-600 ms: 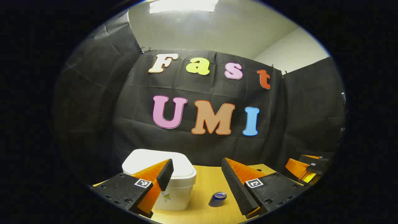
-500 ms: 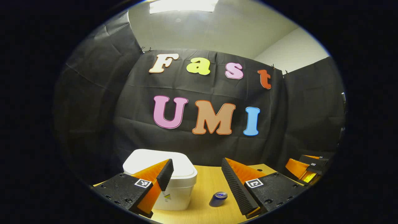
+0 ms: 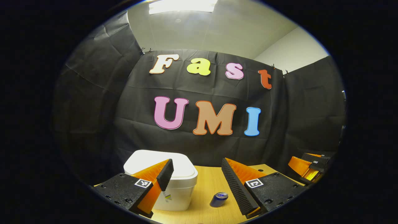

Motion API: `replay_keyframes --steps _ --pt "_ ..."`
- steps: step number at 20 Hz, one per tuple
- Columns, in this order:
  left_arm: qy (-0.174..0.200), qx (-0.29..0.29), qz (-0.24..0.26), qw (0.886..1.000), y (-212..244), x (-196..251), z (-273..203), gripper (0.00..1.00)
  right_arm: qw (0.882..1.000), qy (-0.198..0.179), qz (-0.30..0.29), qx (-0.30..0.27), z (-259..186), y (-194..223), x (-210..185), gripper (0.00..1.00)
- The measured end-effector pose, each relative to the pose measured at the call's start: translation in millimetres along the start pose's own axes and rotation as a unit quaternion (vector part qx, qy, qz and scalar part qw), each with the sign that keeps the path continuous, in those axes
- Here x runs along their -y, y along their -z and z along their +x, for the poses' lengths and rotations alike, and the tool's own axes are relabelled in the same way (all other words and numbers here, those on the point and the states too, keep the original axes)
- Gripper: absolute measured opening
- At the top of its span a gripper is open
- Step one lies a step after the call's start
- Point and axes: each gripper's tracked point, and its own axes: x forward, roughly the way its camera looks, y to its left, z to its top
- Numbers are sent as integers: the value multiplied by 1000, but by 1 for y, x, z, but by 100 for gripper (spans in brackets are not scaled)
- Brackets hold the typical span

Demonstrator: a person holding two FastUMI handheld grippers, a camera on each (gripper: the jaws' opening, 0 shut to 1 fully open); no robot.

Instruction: Press the lid of the desktop garbage bin to open it, pick up the crumpled paper on the desktop and throw it into the bin, then pick up the pop can on the desktop and drop it into the bin, and finally close the garbage bin lid.

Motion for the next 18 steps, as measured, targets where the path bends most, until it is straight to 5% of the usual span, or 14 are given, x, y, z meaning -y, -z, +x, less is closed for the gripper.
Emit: replay_keyframes --steps 18 --pt "8 -19 0 1000 13 15 0 91 1000 -4 6 -4 0 4 7 95"
